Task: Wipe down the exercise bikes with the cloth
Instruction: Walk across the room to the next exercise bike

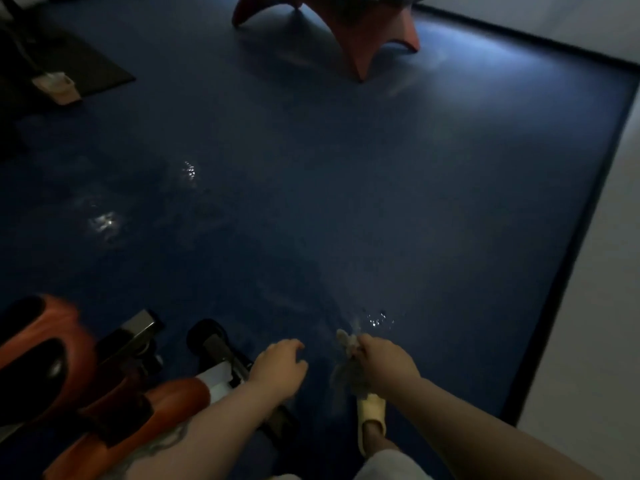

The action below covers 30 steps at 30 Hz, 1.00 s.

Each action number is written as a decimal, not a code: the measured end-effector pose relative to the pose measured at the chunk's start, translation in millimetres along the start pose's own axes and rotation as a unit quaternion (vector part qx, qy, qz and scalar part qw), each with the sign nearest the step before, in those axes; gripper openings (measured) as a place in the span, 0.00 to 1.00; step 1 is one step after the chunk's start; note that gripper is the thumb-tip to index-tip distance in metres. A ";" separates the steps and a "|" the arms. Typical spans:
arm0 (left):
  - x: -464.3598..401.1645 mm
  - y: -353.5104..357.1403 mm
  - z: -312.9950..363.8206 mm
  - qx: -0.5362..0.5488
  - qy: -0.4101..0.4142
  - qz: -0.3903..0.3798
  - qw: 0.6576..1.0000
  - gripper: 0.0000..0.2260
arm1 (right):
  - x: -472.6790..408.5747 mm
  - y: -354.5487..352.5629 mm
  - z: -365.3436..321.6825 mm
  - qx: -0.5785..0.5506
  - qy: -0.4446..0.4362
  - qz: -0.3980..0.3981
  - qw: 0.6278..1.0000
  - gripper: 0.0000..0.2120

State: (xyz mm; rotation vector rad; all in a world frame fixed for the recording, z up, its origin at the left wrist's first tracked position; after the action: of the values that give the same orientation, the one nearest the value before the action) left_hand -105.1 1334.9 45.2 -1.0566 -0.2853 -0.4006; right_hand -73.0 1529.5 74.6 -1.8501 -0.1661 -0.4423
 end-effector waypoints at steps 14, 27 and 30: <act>-143.3 -52.5 41.5 0.150 -0.216 0.108 0.959 0.18 | -241.5 -78.4 -34.4 0.161 -0.183 -0.135 0.960 0.28; -268.5 -172.8 -57.7 0.196 -0.325 0.173 0.909 0.18 | -417.6 -111.9 -215.5 0.185 -0.301 -0.154 0.923 0.19; -290.0 -200.1 -77.9 0.218 -0.352 0.191 0.890 0.18 | -450.2 -122.4 -260.6 0.207 -0.352 -0.158 0.899 0.17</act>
State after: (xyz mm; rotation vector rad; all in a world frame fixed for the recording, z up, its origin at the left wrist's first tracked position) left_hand -451.1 1232.4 45.4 -0.7485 -0.7599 0.4134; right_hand -583.6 1371.6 79.6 -1.4824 -0.9892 0.0734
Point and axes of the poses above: each hand's wrist, its own x-axis away from the middle knuckle, its own y-axis out of the palm, z = x × y, the point moved 2 cm from there along -x, towards the middle knuckle, and after that the axes turned 9 degrees about z, right-handed, at the moved point
